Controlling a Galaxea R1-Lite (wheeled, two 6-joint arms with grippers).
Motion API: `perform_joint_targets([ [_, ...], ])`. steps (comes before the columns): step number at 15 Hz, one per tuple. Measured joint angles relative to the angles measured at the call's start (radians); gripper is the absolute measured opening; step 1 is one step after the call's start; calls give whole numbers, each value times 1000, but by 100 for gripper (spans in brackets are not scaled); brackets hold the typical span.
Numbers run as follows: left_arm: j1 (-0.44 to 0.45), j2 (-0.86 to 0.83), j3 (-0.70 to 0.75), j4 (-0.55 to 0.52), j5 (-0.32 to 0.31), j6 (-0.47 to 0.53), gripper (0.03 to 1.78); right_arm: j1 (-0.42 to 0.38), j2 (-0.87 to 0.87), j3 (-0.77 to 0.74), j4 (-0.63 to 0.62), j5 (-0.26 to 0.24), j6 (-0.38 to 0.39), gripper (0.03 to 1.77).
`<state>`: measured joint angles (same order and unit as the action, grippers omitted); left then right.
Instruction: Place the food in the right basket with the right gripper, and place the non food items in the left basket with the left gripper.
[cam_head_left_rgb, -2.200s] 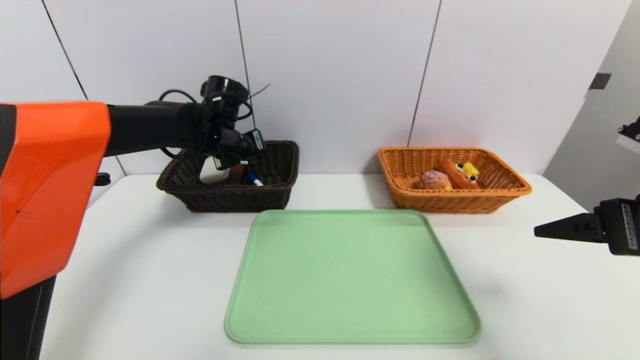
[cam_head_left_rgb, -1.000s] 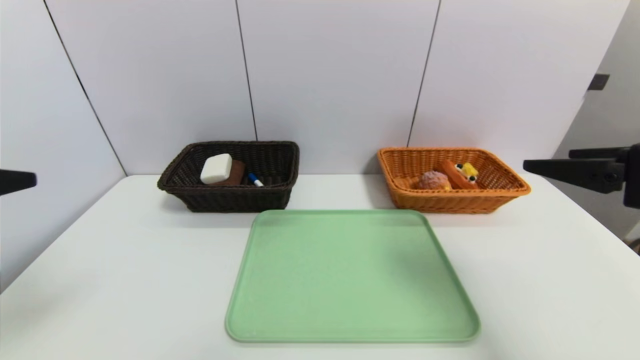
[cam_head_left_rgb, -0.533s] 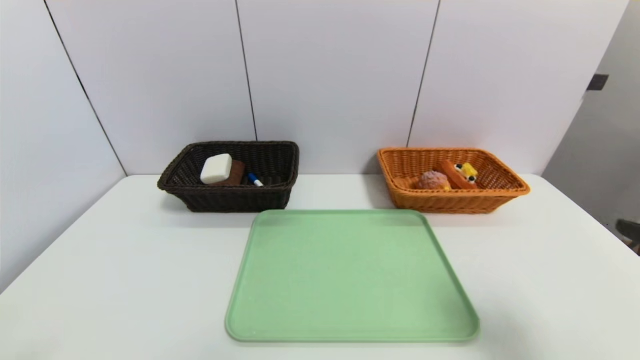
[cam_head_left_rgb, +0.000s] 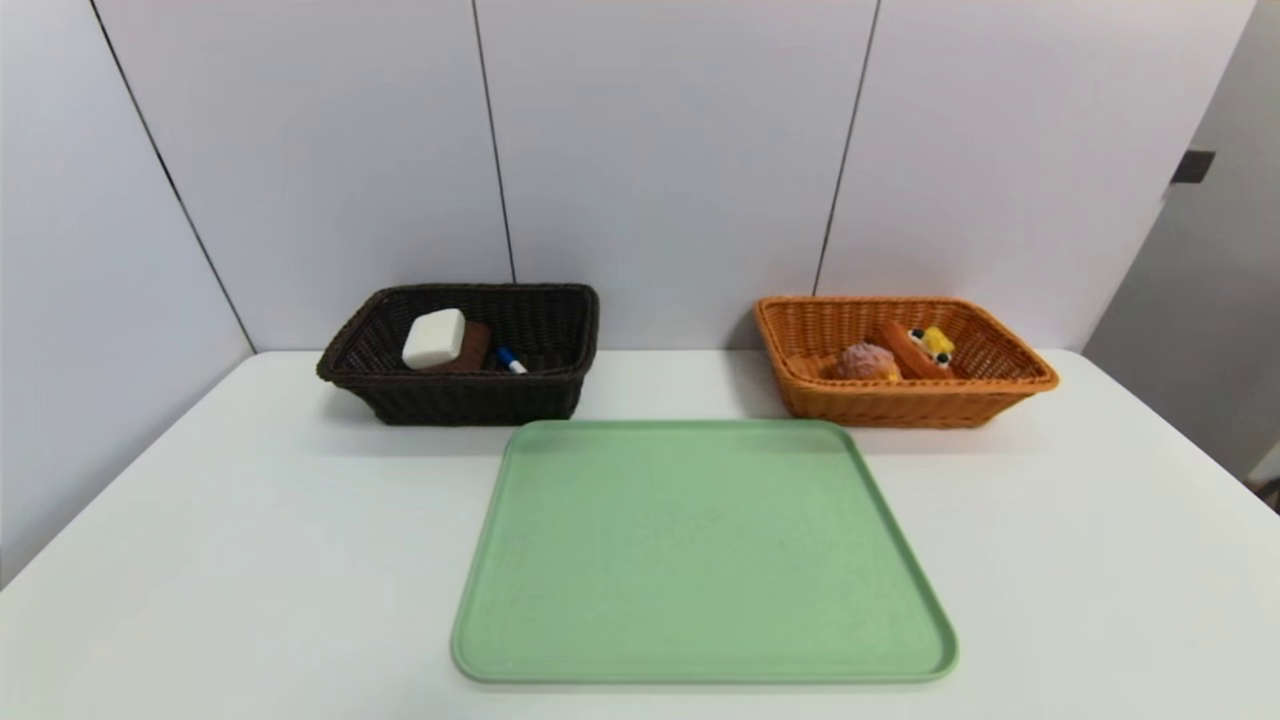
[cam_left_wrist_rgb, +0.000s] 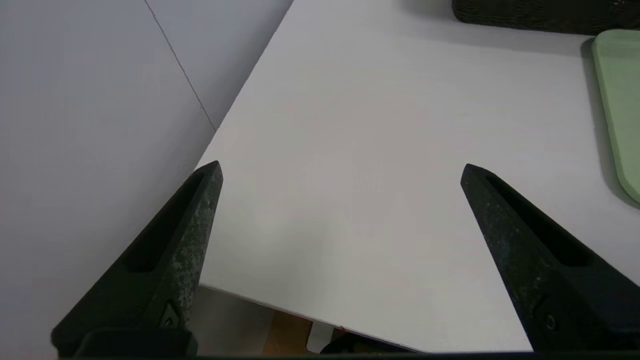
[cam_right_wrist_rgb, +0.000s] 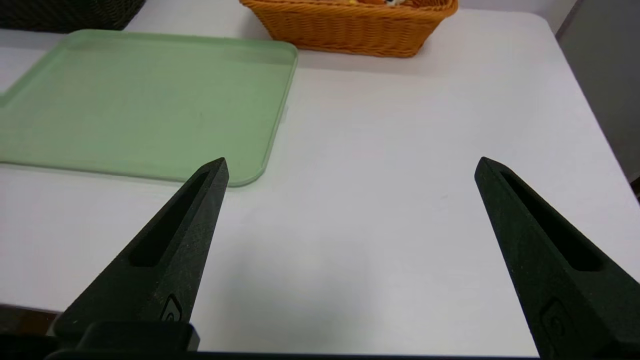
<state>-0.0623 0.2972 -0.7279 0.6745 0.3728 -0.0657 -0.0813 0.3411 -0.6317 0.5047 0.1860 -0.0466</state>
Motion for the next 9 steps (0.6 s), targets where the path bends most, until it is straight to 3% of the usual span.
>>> perform_joint_targets([
  [4, 110, -37, 37, -44, -151, 33, 169, -1, -46, -1, 6, 2, 25, 170],
  [9, 105, -26, 69, -81, -180, 36, 169, 6, -35, 26, 0, 11, 29, 170],
])
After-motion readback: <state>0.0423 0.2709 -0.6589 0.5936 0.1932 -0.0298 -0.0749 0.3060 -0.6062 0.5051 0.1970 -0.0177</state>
